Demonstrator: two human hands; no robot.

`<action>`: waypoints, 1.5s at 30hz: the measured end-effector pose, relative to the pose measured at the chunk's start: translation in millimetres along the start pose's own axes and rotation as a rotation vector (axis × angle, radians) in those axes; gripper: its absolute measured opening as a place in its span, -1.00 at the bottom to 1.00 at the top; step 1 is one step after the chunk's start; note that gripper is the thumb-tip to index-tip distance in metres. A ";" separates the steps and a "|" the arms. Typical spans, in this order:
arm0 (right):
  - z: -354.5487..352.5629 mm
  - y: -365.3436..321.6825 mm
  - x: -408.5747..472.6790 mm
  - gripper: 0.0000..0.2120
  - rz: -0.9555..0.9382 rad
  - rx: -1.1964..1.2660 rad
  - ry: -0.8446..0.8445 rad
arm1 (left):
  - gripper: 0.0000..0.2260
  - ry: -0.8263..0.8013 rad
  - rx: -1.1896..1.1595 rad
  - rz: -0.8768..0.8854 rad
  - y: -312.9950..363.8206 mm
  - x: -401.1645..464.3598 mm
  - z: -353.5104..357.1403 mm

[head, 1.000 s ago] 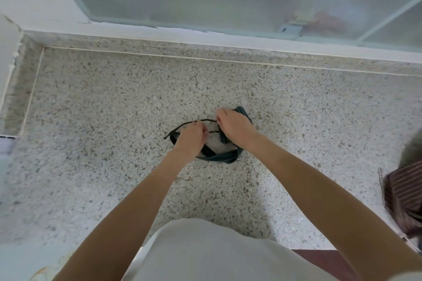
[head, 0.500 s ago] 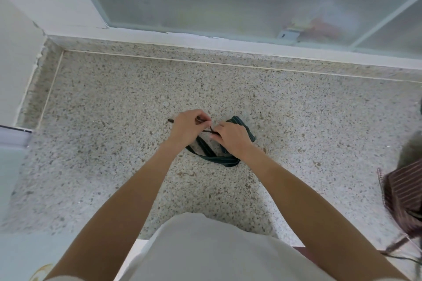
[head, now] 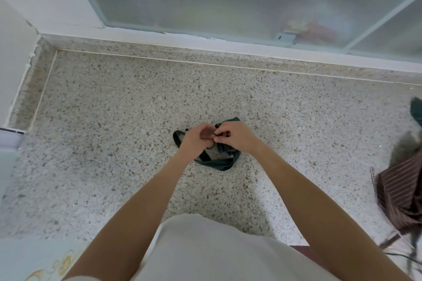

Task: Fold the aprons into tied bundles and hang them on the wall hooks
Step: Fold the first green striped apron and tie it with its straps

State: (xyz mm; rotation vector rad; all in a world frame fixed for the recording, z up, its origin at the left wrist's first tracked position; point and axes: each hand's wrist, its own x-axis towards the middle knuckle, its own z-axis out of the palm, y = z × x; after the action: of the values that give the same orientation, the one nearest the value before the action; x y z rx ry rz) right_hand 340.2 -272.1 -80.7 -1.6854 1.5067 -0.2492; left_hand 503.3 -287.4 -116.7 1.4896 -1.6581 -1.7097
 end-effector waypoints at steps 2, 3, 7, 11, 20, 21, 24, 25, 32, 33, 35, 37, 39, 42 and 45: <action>0.8 -1.3 -1.4 -0.88 -0.022 -0.008 0.080 | -0.78 0.007 0.116 0.066 -1.1 1.1 2.9; 2.7 -1.2 -1.7 -0.84 -0.032 -0.021 0.134 | -0.82 0.019 0.133 0.094 -1.4 2.5 4.3; 14.8 1.5 -0.9 -0.80 -0.130 -0.263 0.352 | -0.86 0.064 0.064 0.076 0.0 4.8 5.9; 23.7 1.4 -3.4 -0.86 -0.205 -0.379 0.416 | -0.89 0.040 -0.034 0.045 0.9 2.9 1.3; 21.8 2.6 -5.2 -0.90 -0.218 -0.163 0.414 | -0.81 -0.119 0.350 0.099 -0.7 11.9 -21.9; 22.5 2.0 -5.4 -0.91 -0.200 -0.137 0.416 | -0.78 -0.119 0.438 0.103 1.1 12.1 -24.0; 24.2 -1.0 -2.5 -0.92 -0.093 -0.096 0.419 | -0.80 -0.036 0.676 0.236 6.4 12.0 -31.5; 24.4 -3.1 -1.7 -0.91 -0.055 -0.093 0.415 | -0.82 -0.014 0.754 0.309 6.3 12.8 -34.8; 28.6 -13.5 -2.8 -0.90 0.173 0.050 0.534 | -0.79 0.022 1.018 0.355 0.1 16.6 -46.4; 27.9 -13.4 -4.5 -0.89 0.224 0.102 0.556 | -0.78 0.013 1.043 0.330 -2.4 17.1 -46.6; 25.7 -14.7 -9.3 -0.85 0.297 0.183 0.596 | -0.78 -0.003 1.082 0.295 -5.5 16.7 -45.5; 23.7 -15.8 -14.6 -0.83 0.340 0.262 0.635 | -0.78 -0.014 1.098 0.255 -5.8 16.5 -43.8; 24.2 -15.1 -21.0 -0.82 0.390 0.347 0.680 | -0.79 -0.002 1.096 0.225 -7.2 16.9 -43.2; 28.5 -10.0 -29.4 -0.83 0.472 0.490 0.745 | -0.80 0.031 1.117 0.208 -9.7 14.3 -41.3; 26.4 -8.0 -35.7 -0.87 0.485 0.567 0.718 | -0.80 0.033 1.093 0.177 -6.9 10.6 -39.6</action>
State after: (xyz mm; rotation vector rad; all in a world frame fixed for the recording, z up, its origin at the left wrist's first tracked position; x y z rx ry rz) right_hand 353.7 -229.2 -78.5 -0.7640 2.0466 -0.9841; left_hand 534.4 -314.9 -118.4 1.6171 -2.7916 -0.6135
